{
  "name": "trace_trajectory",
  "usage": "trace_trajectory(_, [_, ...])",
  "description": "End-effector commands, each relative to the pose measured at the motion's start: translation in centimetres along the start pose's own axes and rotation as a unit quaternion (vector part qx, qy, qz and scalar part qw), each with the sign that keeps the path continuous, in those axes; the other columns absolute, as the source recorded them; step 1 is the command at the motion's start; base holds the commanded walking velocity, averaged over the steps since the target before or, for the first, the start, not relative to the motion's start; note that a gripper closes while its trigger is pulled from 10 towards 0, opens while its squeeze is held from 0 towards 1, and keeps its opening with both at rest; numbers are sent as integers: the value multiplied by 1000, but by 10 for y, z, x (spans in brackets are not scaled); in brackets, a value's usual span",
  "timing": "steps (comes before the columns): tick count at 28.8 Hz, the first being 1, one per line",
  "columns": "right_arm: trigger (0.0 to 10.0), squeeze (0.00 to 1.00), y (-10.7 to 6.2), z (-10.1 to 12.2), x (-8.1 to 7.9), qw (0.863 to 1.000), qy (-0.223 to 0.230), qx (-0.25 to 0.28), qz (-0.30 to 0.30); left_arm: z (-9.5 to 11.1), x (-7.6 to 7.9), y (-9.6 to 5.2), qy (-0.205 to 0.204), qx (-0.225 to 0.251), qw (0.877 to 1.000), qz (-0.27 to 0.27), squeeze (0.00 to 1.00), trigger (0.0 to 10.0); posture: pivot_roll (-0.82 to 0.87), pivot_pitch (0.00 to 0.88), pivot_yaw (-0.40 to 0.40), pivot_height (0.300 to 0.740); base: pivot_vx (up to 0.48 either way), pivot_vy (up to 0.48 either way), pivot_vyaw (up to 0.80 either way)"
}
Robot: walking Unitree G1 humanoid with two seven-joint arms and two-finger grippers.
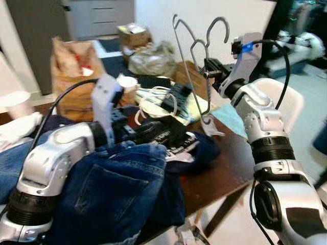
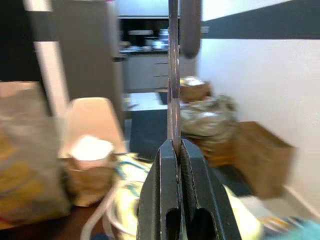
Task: Hang hanger
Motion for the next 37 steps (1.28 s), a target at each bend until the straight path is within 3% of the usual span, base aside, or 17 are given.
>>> trace_trajectory(1, [10000,0,-1,1,2,1000,-7,-3,-5,-6,-4,-3,16,-37,999,15,0,10000,-47,0,-36,740,0,0,0])
trace_trajectory(3, [10000,0,-2,1,2,1000,-8,-4,-6,-17,-6,-7,42,-93,994,26,0,10000,-49,0,-36,740,0,0,0])
trace_trajectory(8, [10000,0,-2,1,3,1000,-10,-4,-6,-31,-5,-13,67,-160,985,18,0,10000,-50,0,-34,740,0,0,0])
trace_trajectory(10, [10000,0,-3,1,4,1000,-11,-4,-7,-46,-4,-24,94,-224,970,9,0,10000,-49,0,-35,740,0,0,0])
trace_trajectory(12, [10000,0,-3,2,4,1000,-11,-4,-8,-51,-4,-28,101,-242,965,2,0,10000,-49,0,-36,740,0,0,0])
trace_trajectory(19, [10000,0,-3,2,4,1000,-13,-5,-8,-51,2,-30,90,-237,967,-20,0,10000,-51,0,-37,740,0,0,0])
trace_trajectory(20, [10000,0,-3,3,4,1000,-15,-5,-9,-43,7,-28,74,-216,973,-38,0,10000,-58,0,-42,740,0,0,0])
trace_trajectory(24, [10000,0,-2,6,4,1000,-18,-4,-8,-34,18,-28,60,-188,978,-73,0,10000,-63,0,-45,740,0,0,0])
trace_trajectory(25, [10000,0,-1,6,4,1000,-18,-3,-8,-32,24,-28,54,-178,978,-92,0,5961,-65,0,-47,740,0,0,0])
trace_trajectory(26, [10000,0,-1,6,4,1000,-18,-3,-8,-32,24,-28,54,-178,978,-92,0,5961,-65,0,-47,740,0,0,0])
trace_trajectory(27, [10000,0,-1,7,4,1000,-19,-3,-8,-31,28,-28,54,-176,977,-106,0,2078,-65,0,-47,740,0,0,0])
trace_trajectory(28, [10000,0,-1,8,4,1000,-20,-2,-8,-29,35,-29,52,-171,976,-126,0,0,-68,0,-49,740,0,0,0])
trace_trajectory(36, [10000,0,0,11,5,1000,-22,0,-7,-28,44,-33,58,-171,970,-160,0,0,-72,0,-51,740,0,0,0])
trace_trajectory(37, [10000,0,0,12,5,1000,-23,1,-8,-32,43,-37,66,-190,966,-161,0,0,-74,0,-52,740,0,0,0])
Point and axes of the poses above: a point about 5 cm out from each wrist's last joint towards the gripper, its own y axis pointing out of the wrist towards the gripper, its own z axis along the axis of the wrist's last joint, x = y × z, the point moved 3 cm from there along y, pointing out of the wrist towards the gripper, and after that the axes turned 4 degrees about y, right-handed, at the moved point
